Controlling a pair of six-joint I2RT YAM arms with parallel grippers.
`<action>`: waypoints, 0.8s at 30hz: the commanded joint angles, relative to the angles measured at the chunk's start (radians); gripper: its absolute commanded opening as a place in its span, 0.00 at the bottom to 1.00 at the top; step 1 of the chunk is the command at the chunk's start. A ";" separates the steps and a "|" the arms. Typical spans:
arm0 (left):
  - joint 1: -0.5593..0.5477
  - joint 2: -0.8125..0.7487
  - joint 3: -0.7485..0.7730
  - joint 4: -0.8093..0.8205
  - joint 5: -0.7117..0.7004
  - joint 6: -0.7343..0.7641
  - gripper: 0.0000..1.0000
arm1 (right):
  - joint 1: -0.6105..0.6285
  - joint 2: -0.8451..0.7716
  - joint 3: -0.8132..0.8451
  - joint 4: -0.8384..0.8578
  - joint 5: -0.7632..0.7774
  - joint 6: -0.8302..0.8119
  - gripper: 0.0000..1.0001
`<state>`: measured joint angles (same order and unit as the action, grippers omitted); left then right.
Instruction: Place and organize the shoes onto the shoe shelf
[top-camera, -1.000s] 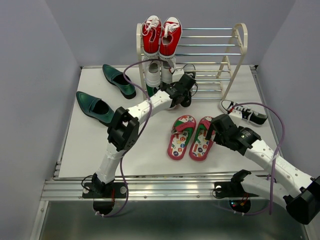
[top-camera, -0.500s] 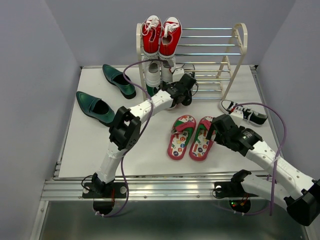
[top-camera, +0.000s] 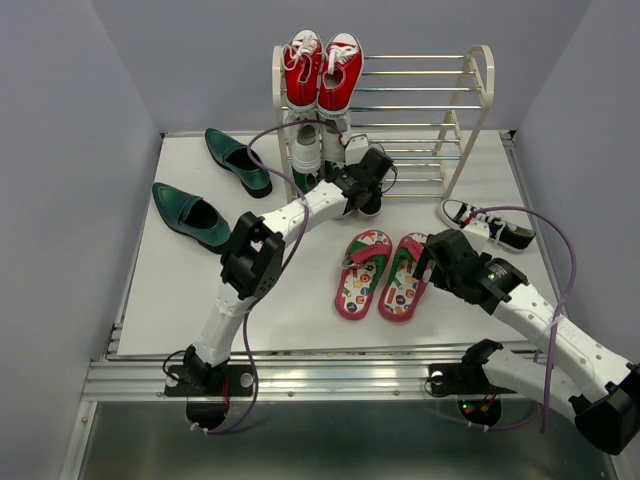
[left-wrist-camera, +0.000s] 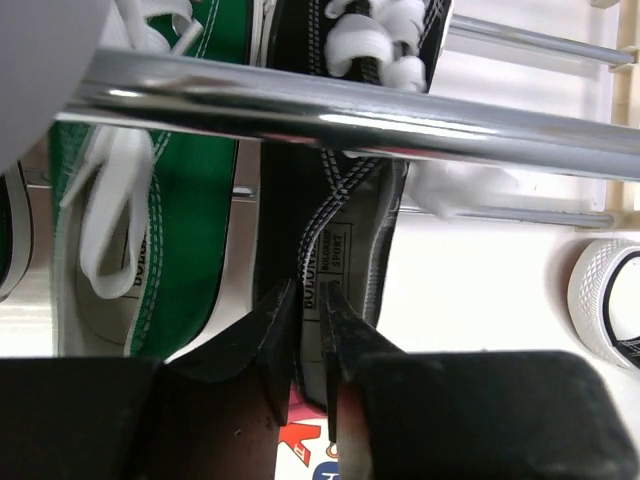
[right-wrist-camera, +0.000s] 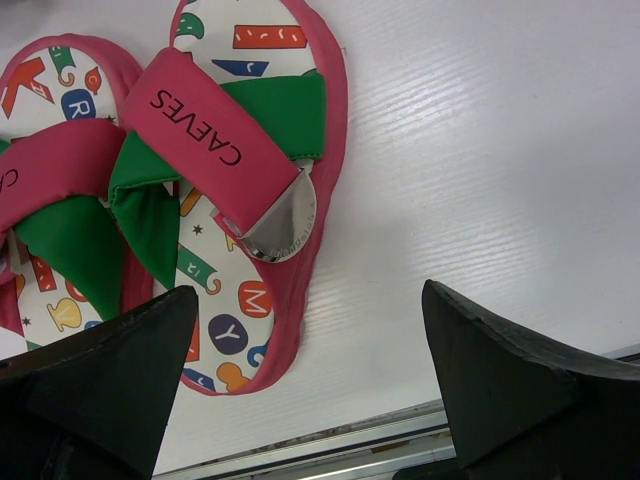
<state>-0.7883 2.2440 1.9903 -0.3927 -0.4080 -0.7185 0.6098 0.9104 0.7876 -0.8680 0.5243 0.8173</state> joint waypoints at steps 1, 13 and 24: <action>0.034 0.005 0.047 0.020 -0.005 -0.018 0.29 | -0.001 -0.021 -0.002 -0.017 0.042 0.025 1.00; 0.027 -0.092 0.015 -0.006 0.006 -0.001 0.56 | -0.001 -0.027 0.024 -0.051 0.022 0.033 1.00; -0.084 -0.359 -0.122 0.034 0.063 0.067 0.90 | -0.001 -0.016 0.182 -0.163 0.186 0.039 1.00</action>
<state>-0.8169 2.0430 1.9018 -0.3870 -0.3279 -0.7006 0.6098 0.8909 0.8604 -0.9848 0.5819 0.8352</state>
